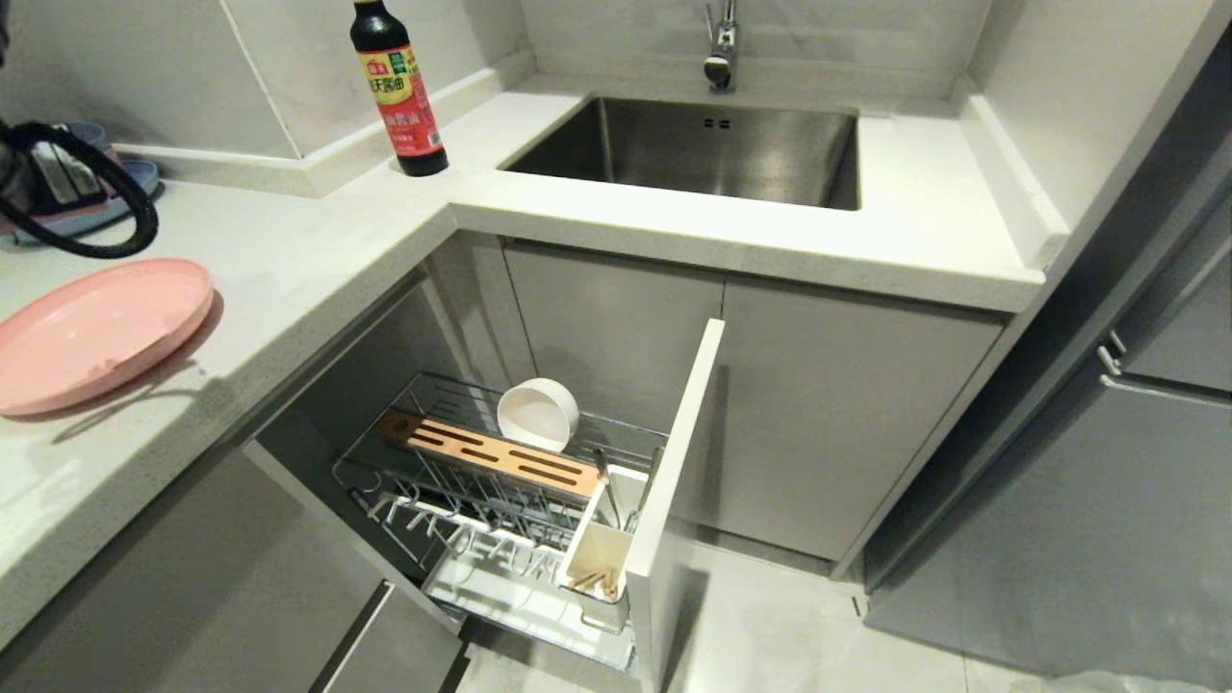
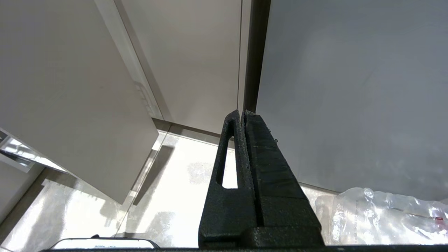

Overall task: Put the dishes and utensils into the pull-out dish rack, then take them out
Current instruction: Pick up the plate and place it in the cupboard

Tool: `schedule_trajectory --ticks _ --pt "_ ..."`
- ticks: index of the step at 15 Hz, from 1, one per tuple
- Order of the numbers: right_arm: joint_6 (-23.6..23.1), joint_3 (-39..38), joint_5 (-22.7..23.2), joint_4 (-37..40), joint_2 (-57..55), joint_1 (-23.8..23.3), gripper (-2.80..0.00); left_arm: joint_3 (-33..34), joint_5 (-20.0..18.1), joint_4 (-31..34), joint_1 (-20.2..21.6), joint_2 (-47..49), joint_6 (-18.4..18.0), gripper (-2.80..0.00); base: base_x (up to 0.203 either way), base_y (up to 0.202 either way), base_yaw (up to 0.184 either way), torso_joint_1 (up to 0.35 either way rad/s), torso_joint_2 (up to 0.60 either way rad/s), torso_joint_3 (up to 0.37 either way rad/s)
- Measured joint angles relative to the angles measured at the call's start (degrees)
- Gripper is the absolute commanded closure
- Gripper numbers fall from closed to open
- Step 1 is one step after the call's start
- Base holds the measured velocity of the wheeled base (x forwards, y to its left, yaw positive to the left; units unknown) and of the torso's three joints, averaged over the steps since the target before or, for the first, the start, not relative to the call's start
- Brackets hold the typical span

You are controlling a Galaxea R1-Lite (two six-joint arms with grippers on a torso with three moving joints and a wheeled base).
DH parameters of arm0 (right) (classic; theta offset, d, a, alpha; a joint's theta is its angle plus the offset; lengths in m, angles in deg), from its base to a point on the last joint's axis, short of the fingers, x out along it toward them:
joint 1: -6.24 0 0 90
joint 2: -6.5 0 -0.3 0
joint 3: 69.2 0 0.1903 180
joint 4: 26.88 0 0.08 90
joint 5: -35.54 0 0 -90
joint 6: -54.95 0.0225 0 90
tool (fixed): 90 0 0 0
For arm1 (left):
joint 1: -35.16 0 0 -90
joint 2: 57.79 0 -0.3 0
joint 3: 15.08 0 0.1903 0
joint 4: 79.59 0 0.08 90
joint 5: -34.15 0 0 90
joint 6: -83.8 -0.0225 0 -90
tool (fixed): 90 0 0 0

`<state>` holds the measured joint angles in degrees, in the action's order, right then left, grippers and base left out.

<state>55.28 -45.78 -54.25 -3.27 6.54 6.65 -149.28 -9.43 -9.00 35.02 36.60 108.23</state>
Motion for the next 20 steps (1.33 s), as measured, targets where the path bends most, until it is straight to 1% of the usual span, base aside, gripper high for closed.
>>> schedule_trajectory --ticks 2,3,4,6,9,11,15,20 --pt "0.0 0.02 0.0 -0.02 -0.02 -0.01 0.0 -0.38 -5.48 -0.2 1.82 2.81 0.25 -2.8 0.0 0.0 0.0 0.0 0.0 0.0" --pt "0.02 0.02 0.0 0.0 0.0 0.0 0.0 -0.44 -8.05 -0.3 2.38 3.97 0.99 -2.8 0.0 0.0 0.0 0.0 0.0 0.0" --pt "0.0 0.02 0.0 -0.02 -0.02 0.0 0.0 -0.52 -9.05 -0.53 2.7 4.99 1.86 -2.8 0.0 0.0 0.0 0.0 0.0 0.0" --pt "0.02 0.02 0.0 -0.02 0.0 0.0 0.0 -0.52 -9.26 -2.4 2.97 6.92 2.36 -2.8 0.0 0.0 0.0 0.0 0.0 0.0" --pt "0.0 0.02 0.0 0.0 -0.02 0.0 0.0 -0.52 -9.64 -7.41 4.05 9.45 2.57 -2.8 0.0 0.0 0.0 0.0 0.0 0.0" --pt "0.0 0.02 0.01 -0.02 -0.02 0.0 0.0 -0.52 -10.77 -9.35 4.77 10.98 2.53 -2.8 0.0 0.0 0.0 0.0 0.0 0.0" --pt "0.02 0.02 0.01 0.0 0.0 -0.04 0.0 -0.52 -12.18 -10.18 6.8 13.53 2.68 -2.8 0.0 0.0 0.0 0.0 0.0 0.0" --pt "0.02 0.02 0.01 0.0 0.0 0.0 0.0 -0.53 -13.64 -11.45 7.88 14.94 2.76 -2.8 0.0 0.0 0.0 0.0 0.0 0.0"
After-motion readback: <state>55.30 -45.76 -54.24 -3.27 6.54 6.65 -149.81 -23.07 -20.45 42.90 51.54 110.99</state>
